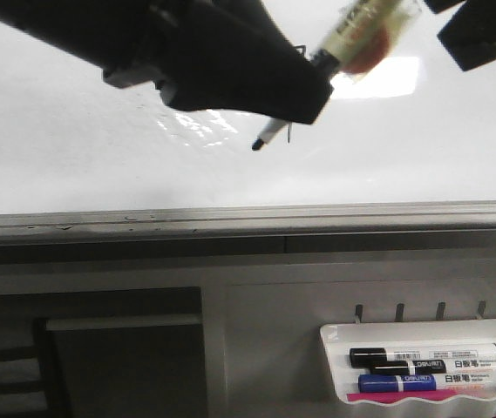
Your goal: Write number 7 on whiteboard
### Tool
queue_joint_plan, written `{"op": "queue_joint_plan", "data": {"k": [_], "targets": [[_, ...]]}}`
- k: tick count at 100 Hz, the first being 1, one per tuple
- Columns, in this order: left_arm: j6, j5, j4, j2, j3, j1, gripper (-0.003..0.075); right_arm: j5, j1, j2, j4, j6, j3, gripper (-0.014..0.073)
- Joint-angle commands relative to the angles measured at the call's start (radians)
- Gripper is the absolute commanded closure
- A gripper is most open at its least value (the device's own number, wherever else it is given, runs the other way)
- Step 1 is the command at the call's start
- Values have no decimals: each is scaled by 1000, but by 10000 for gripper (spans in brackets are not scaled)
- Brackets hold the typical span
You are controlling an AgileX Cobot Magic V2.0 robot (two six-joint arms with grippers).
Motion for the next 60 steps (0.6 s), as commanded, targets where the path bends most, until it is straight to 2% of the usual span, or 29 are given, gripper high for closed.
{"op": "queue_joint_plan", "data": {"k": [1, 9, 20, 28, 42, 60], "targets": [[-45, -41, -44, -66, -36, 3, 741, -9, -22, -31, 7, -5, -46, 166], [-79, -92, -44, -106, -24, 3, 741, -5, -55, -62, -35, -5, -62, 166], [-160, -243, -92, -173, 13, 3, 741, 6, -108, -103, -100, 17, -67, 166], [-167, -363, -224, -227, 56, 3, 741, 27, -131, -134, -147, 29, -61, 166], [-167, -536, -415, -282, 105, 3, 741, 51, -147, -176, -153, 35, -55, 167], [-181, -575, -414, -252, 96, 13, 741, 49, -147, -188, -131, 60, -55, 167]]}}
